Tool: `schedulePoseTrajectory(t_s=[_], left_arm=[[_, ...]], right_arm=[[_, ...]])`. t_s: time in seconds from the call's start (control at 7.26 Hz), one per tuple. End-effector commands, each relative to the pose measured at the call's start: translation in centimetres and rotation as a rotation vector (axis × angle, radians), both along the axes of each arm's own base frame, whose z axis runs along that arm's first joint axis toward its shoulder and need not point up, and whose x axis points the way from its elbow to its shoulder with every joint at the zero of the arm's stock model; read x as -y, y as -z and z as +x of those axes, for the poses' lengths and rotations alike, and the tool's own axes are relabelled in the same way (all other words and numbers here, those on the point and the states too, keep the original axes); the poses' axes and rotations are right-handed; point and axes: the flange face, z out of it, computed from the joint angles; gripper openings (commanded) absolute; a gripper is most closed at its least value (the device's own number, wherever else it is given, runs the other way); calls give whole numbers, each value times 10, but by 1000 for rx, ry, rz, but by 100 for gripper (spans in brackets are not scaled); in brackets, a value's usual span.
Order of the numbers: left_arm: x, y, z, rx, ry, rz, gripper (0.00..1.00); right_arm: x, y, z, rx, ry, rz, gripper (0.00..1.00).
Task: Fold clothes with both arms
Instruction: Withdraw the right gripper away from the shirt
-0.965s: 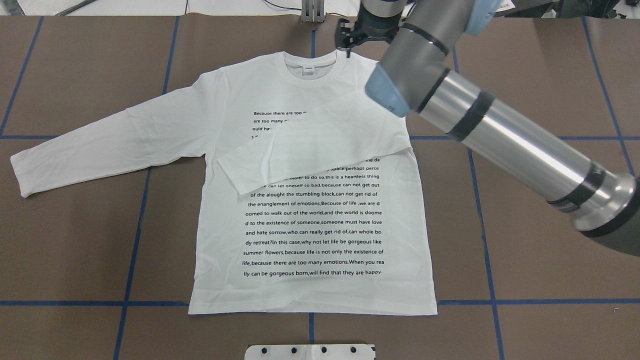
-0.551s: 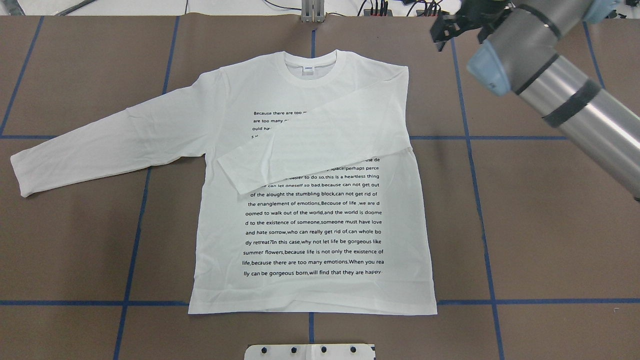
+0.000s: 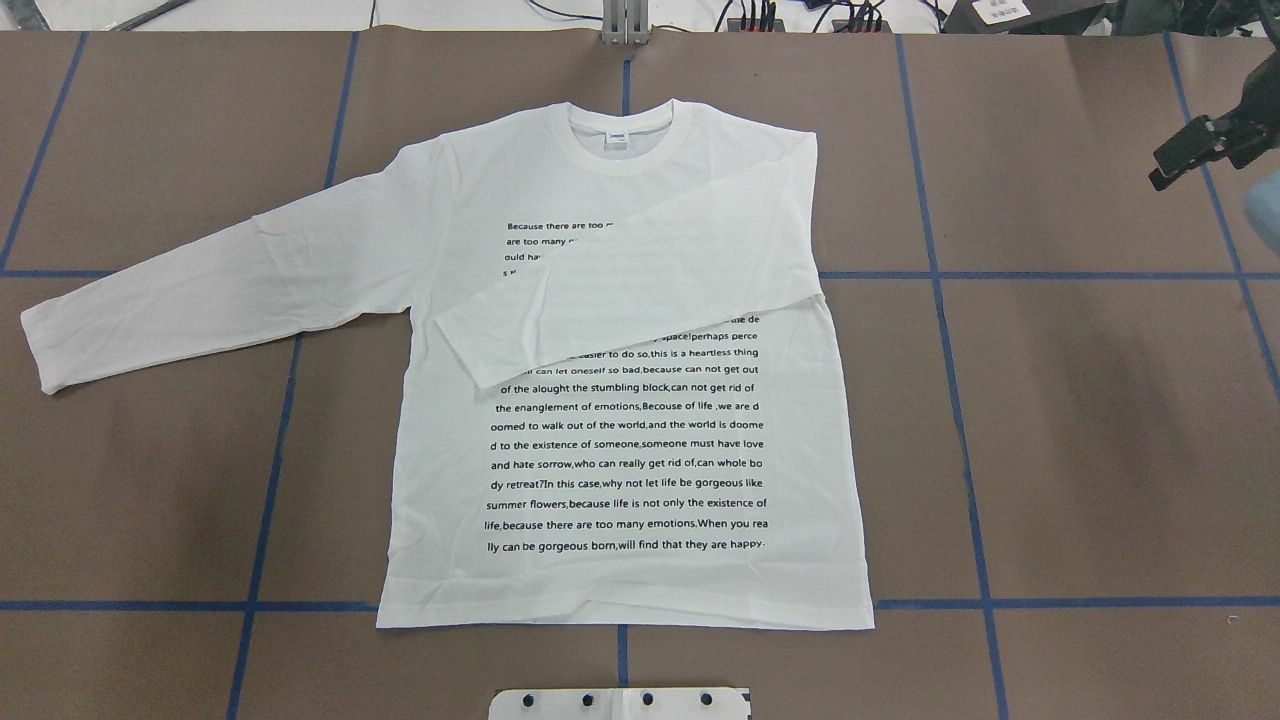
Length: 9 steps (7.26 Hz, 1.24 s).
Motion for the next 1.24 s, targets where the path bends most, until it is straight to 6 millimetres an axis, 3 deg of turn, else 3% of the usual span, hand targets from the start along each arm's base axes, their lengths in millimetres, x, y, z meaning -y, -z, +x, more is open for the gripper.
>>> schedulePoseTrajectory(t_s=[0.0, 0.28, 0.41, 0.83, 1.1], left_arm=[[-11, -19, 19, 9, 36, -50, 92], [-22, -71, 29, -12, 69, -46, 92], [-26, -80, 40, -40, 88, -68, 92], [-39, -85, 97, -58, 4, -103, 92], [-42, -86, 111, -54, -25, -105, 90]], right_arm=[[-23, -18, 9, -8, -2, -21, 100], [-24, -15, 10, -6, -3, -14, 100], [-25, -13, 10, -5, -3, -11, 100], [-28, -18, 11, -10, -4, -18, 100], [-29, -19, 11, -10, -5, -22, 100]])
